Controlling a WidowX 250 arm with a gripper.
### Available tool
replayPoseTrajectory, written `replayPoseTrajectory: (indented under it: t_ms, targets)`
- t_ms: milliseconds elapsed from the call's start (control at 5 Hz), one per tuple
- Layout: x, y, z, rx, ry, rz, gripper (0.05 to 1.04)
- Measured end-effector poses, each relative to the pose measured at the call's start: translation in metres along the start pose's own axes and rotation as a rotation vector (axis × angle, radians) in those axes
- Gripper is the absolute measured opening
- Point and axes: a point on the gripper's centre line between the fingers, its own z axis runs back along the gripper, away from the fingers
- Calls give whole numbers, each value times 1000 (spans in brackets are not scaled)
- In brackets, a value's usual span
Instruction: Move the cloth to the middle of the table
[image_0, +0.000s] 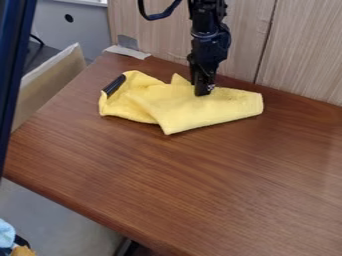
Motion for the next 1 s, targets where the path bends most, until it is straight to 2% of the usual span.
replayPoseTrajectory:
  t_ms: [200,400,600,1000]
  targets:
    - [0,-3,-3,-2,6,-5,169]
    - [-2,-5,-6,-5,9,-1,64]
    - [-5,-8,-9,-9,13,0,54]
    - [-7,-14,16,35,-18,10,53]
